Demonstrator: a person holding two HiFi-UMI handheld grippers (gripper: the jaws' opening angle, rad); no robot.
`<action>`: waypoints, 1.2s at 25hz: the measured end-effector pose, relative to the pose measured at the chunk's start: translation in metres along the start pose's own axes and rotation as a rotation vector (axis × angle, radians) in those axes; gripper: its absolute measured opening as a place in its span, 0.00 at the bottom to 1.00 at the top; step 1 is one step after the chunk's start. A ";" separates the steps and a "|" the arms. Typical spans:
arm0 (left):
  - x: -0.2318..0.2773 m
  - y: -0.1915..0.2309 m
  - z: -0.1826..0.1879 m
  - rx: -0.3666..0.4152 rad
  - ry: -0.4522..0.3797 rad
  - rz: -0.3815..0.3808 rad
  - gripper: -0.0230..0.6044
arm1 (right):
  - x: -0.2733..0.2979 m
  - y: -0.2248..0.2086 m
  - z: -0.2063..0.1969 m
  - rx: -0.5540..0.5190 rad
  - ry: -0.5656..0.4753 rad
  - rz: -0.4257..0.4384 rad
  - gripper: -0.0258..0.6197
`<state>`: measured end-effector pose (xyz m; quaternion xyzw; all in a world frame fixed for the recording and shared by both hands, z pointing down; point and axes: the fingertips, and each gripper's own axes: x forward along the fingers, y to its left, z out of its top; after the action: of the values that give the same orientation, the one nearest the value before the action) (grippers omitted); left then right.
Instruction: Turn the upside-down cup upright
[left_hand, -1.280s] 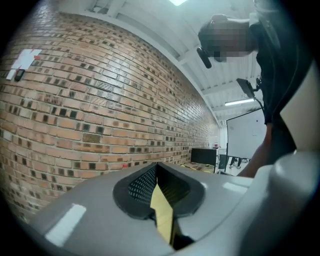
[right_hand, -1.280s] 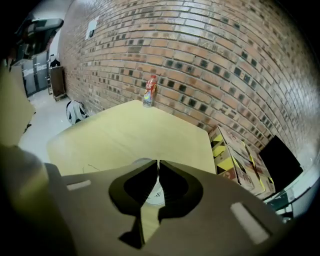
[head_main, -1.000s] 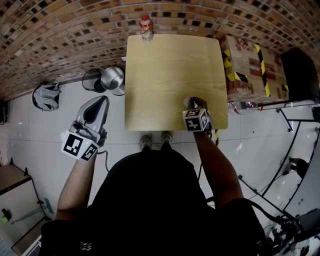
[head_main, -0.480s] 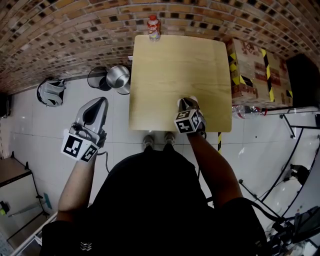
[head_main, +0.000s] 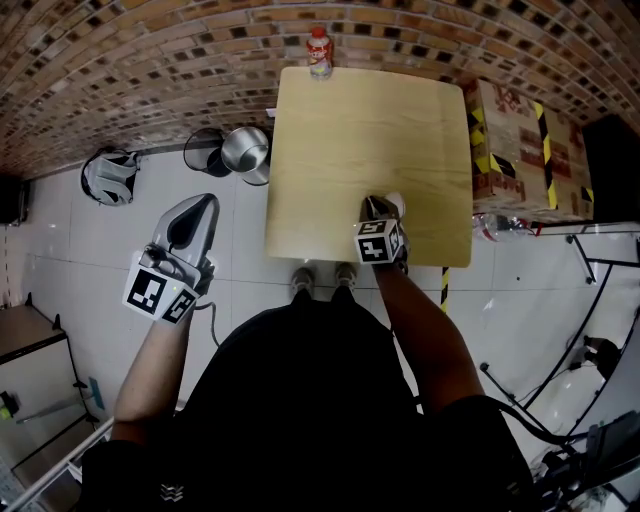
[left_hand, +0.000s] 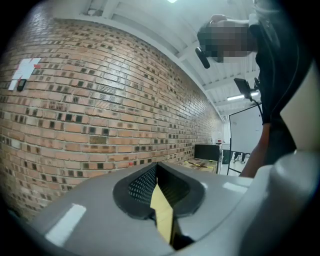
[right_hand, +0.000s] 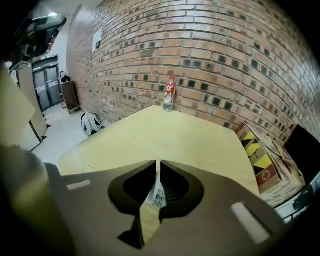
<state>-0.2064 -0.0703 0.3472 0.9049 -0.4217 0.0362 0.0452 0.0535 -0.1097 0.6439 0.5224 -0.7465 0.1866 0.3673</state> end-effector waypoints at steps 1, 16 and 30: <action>0.000 0.000 0.000 0.002 0.001 -0.001 0.04 | 0.001 0.001 -0.001 0.006 -0.001 0.005 0.09; 0.021 -0.006 0.000 -0.009 -0.008 -0.027 0.04 | -0.024 -0.074 -0.014 0.258 -0.077 0.141 0.31; 0.022 -0.003 0.003 0.006 0.015 -0.012 0.04 | -0.005 -0.057 -0.008 0.159 -0.017 0.217 0.14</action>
<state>-0.1895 -0.0858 0.3465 0.9072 -0.4158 0.0439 0.0460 0.1093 -0.1228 0.6391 0.4677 -0.7845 0.2794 0.2963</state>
